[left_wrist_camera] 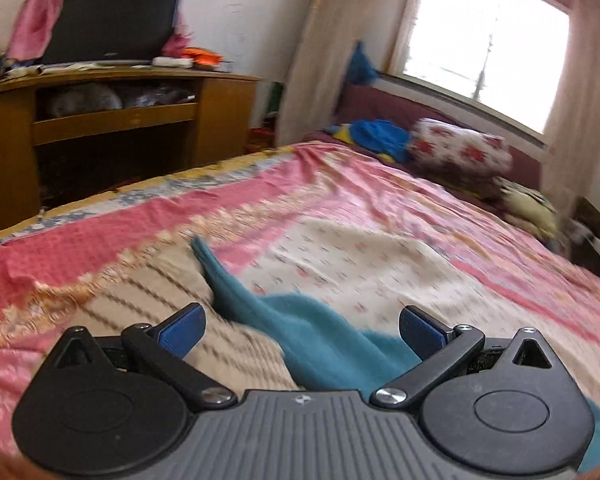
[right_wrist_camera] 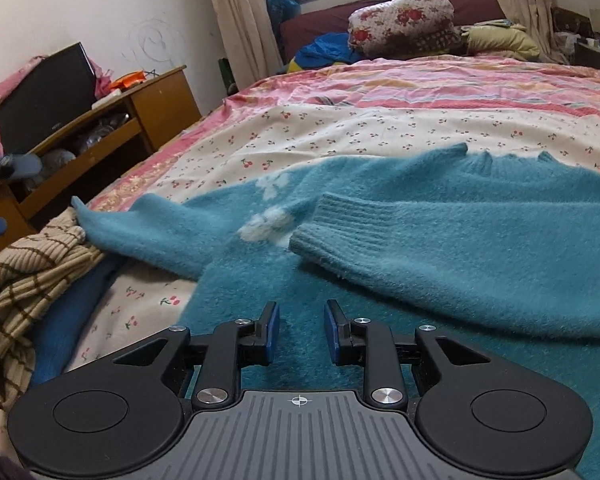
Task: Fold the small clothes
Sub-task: 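Open the right tool to release the sleeve on the sweater, then grasp the other sleeve cuff with the left tool and lift it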
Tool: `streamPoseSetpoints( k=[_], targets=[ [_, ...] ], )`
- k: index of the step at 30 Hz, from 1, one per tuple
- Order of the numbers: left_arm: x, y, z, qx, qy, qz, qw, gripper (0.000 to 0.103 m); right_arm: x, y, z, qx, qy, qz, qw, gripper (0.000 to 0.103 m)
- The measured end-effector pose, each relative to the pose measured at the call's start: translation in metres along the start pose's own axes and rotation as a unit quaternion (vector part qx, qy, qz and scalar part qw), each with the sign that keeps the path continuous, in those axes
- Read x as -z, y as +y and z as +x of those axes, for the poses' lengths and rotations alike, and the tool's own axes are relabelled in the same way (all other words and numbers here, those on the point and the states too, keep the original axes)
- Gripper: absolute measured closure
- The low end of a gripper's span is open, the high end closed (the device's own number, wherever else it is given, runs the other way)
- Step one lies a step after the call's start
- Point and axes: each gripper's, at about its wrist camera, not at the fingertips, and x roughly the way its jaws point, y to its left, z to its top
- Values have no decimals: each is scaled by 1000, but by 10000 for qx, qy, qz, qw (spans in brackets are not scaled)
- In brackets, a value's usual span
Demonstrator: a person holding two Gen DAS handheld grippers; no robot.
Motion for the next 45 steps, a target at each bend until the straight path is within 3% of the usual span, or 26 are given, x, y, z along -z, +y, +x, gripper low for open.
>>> streamPoseSetpoints(
  k=[8, 11, 20, 23, 24, 25, 27, 28, 30, 36, 45],
  targets=[
    [-17, 21, 64, -610, 699, -503, 9944, 0, 1, 1, 2, -127, -9, 65, 9999, 77],
    [-15, 23, 89, -707, 1020, -558, 9907, 6, 2, 1, 2, -143, -9, 76, 9999, 77],
    [-19, 22, 125, -1102, 1404, -755, 9811, 10, 3, 2, 1, -171, 2, 55, 9998, 77],
    [-23, 24, 134, -1277, 1577, -802, 9759, 32, 3, 1, 1, -174, 4, 73, 9998, 77],
    [-23, 26, 137, -1279, 1637, -847, 9745, 45, 3, 1, 0, -180, 4, 94, 9998, 77],
    [-23, 30, 139, -1229, 1715, -961, 9728, 58, 4, 1, 0, -186, 5, 110, 9998, 77],
    [-22, 40, 142, -960, 1886, -1341, 9681, 75, 4, 0, -2, -205, 6, 128, 9997, 77],
    [-21, 43, 141, -904, 1860, -1458, 9674, 78, 4, 0, -2, -214, 6, 137, 9997, 77],
    [-19, 39, 134, -828, 1701, -1392, 9720, 82, 4, -1, -6, -241, -11, 172, 9996, 77],
    [-19, -2, 105, -521, 1255, -581, 9890, 84, 4, -8, -15, -225, -89, 246, 9994, 77],
    [-25, -66, 74, -65, 959, 276, 9950, 85, 5, -20, -31, -165, -185, 349, 9991, 77]
  ],
)
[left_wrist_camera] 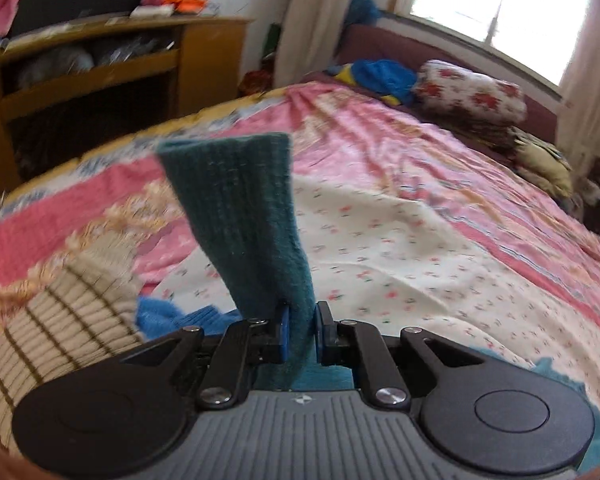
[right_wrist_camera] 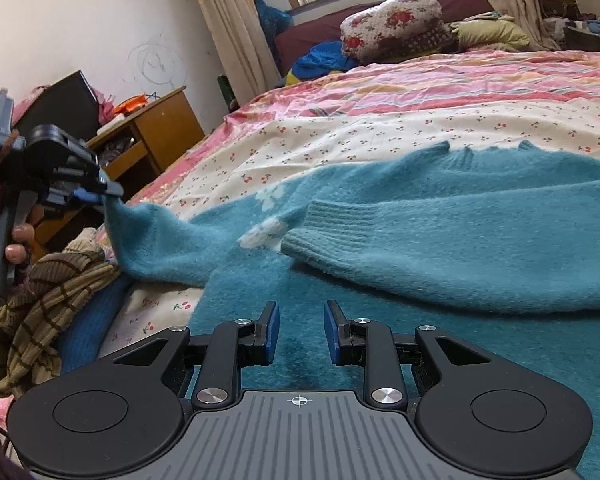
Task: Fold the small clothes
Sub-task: 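Grasp the other sleeve cuff with the left tool and lift it, then lay the held sleeve across the sweater body with the left tool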
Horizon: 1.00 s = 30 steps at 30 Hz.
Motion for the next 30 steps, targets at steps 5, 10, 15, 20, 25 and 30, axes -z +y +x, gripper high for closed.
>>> streamPoseSetpoints(
  k=[5, 10, 15, 20, 25, 30],
  targets=[
    [8, -34, -10, 338, 34, 386, 9987, 86, -2, -8, -8, 28, -76, 95, 9999, 77],
    [27, -77, -22, 768, 105, 888, 9930, 86, -4, -20, -21, 122, -196, 184, 9996, 77],
    [55, -123, -33, 1183, 241, 1398, 9828, 86, -5, -37, -33, 258, -290, 310, 9988, 77],
    [95, -163, -39, 1497, 481, 1938, 9684, 86, -3, -56, -46, 420, -342, 466, 9974, 77],
    [134, -177, -43, 1893, 844, 2236, 9524, 86, 0, -75, -55, 584, -318, 651, 9957, 77],
    [157, -165, -54, 2072, 931, 2289, 9466, 86, 2, -90, -57, 621, -203, 990, 9929, 74]
  ],
)
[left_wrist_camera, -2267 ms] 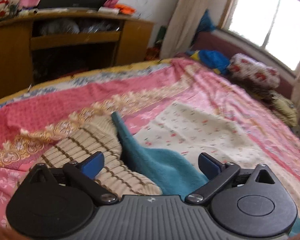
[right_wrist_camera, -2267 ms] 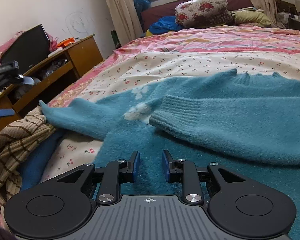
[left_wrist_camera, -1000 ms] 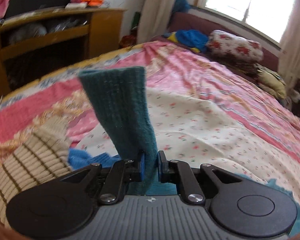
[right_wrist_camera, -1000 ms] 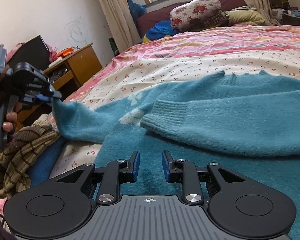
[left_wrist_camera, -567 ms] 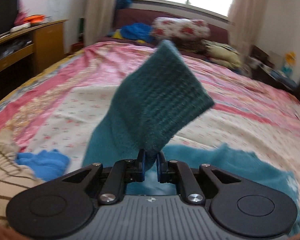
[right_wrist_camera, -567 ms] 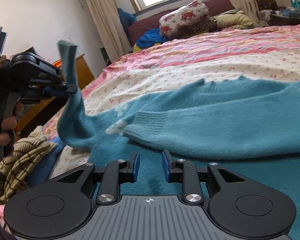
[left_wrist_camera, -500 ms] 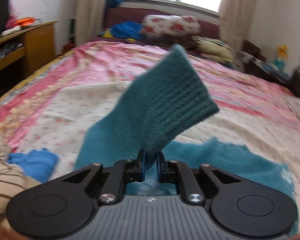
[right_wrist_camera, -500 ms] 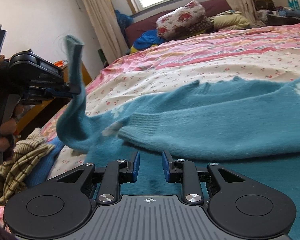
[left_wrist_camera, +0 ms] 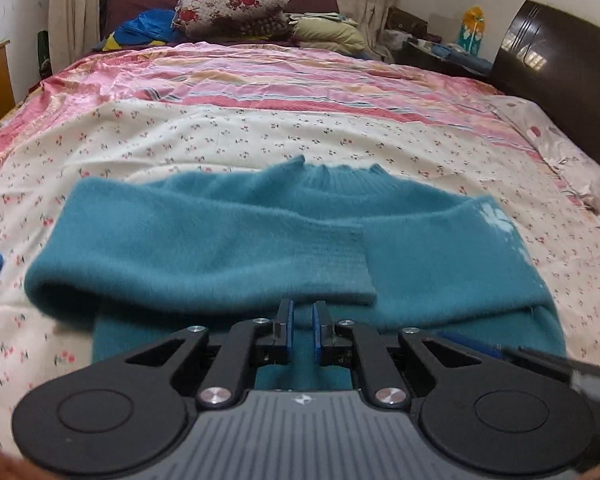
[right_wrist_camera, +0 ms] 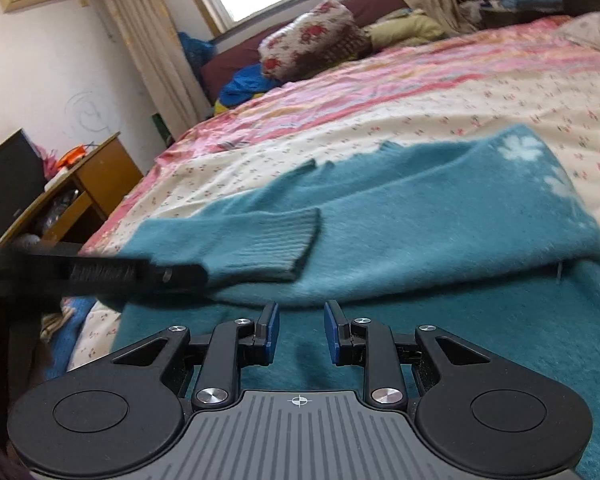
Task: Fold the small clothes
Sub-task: 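Lay the held sleeve across the sweater body with the left tool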
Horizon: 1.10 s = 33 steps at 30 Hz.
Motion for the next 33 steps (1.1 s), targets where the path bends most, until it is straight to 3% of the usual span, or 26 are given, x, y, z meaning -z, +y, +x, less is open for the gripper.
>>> streamPoseSetpoints(
  k=[2, 7, 15, 26, 29, 33],
  targets=[
    [8, 8, -5, 19, -61, -57, 10000, 86, -1, -2, 3, -34, 57, 136, 9999, 63],
    [21, 32, -16, -215, -211, -44, 9995, 86, -7, 2, 19, -106, 135, 309, 9994, 63],
    [30, 64, -21, -267, -360, -301, 9985, 85, -22, 13, 33, -130, 153, 668, 9976, 62],
    [49, 75, -21, -292, -445, -308, 9981, 85, -29, 23, 30, -162, 56, 740, 9971, 62],
    [53, 76, -20, -305, -454, -309, 9980, 85, -28, 14, 50, -170, 292, 1184, 9924, 62],
    [55, 77, -19, -287, -466, -281, 9981, 84, -28, 7, 60, -244, 247, 1600, 9865, 58]
  ],
)
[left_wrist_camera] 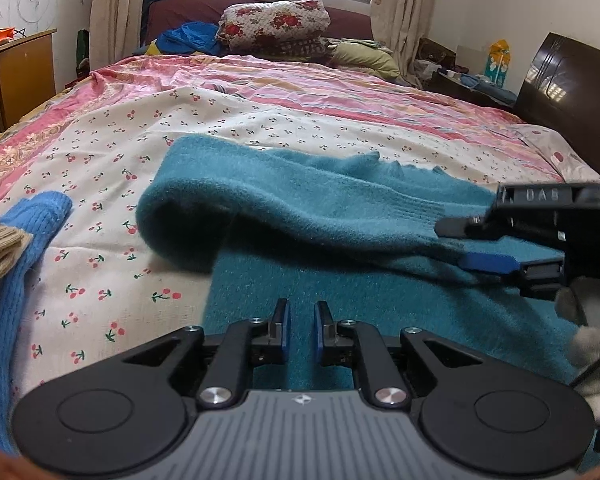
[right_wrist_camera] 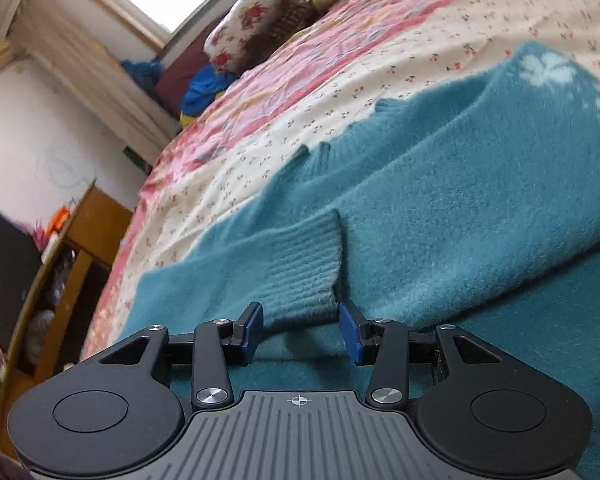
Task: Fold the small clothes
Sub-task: 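Lay the held sleeve across the sweater body with the left tool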
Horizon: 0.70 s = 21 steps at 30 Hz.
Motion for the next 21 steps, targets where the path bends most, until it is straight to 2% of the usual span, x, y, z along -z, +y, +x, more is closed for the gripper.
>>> streamPoseSetpoints(
  k=[14, 21],
  targets=[
    [5, 3, -4, 81, -80, -30, 9999, 83, 3, -11, -9, -393, 11, 621, 9973, 56],
    [6, 4, -6, 101, -75, -57, 9999, 83, 1, 3, 15, -263, 150, 535, 9981, 56]
  ],
)
